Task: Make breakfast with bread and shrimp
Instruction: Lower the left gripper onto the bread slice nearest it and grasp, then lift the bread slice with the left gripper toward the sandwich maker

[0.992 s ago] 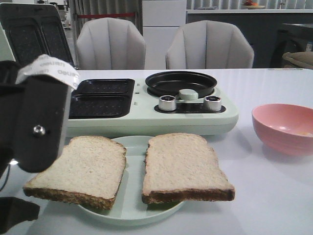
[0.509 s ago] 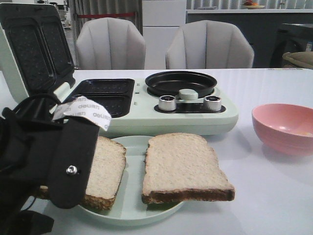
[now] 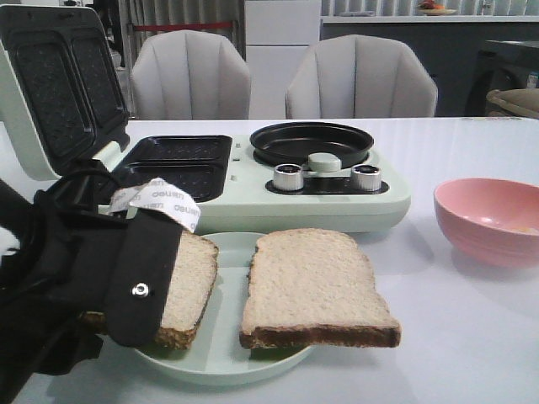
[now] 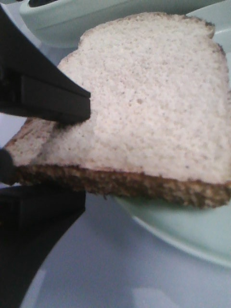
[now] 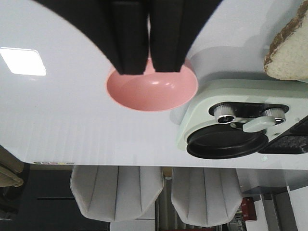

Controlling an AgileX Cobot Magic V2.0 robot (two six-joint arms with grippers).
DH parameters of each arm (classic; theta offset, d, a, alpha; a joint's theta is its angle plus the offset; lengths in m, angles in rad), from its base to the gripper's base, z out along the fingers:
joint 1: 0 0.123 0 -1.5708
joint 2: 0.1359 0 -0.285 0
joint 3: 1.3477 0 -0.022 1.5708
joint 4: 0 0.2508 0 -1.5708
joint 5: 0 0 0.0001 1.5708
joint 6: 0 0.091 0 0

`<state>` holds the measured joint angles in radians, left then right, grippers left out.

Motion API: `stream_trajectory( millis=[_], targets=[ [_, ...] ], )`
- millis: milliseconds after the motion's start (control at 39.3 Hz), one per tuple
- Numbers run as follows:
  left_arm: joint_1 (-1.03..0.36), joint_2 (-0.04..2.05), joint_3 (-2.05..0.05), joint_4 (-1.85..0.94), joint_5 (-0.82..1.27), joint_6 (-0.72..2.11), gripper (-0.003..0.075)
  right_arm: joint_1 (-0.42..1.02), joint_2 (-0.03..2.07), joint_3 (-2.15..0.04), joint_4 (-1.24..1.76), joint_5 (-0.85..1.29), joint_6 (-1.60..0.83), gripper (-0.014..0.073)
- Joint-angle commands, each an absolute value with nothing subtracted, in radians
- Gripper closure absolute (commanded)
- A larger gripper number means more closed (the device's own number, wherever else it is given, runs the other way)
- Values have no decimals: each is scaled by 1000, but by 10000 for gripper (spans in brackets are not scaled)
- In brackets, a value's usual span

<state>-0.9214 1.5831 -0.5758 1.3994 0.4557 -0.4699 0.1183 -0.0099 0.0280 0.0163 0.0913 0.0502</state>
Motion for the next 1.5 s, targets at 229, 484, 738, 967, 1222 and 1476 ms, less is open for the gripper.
stream_trajectory(
  millis=[229, 484, 738, 967, 1222, 1476],
  targets=[
    [-921, 1553, -614, 1428, 558, -491, 604, 113, -32, 10, 0, 16, 48, 408],
    [-967, 1462, -622, 1431, 638, -492, 605, 113, -32, 10, 0, 16, 48, 408],
    [-982, 1353, -711, 1444, 683, -492, 605, 113, -32, 10, 0, 16, 48, 408],
    [-922, 1350, -858, 1493, 700, -492, 606, 113, -32, 10, 0, 16, 48, 408],
    [-746, 1350, -959, 1535, 498, -525, 606, 113, -32, 10, 0, 16, 48, 408],
    [-571, 1374, -994, 1542, 371, -670, 606, 113, -32, 10, 0, 16, 48, 408]
  ],
)
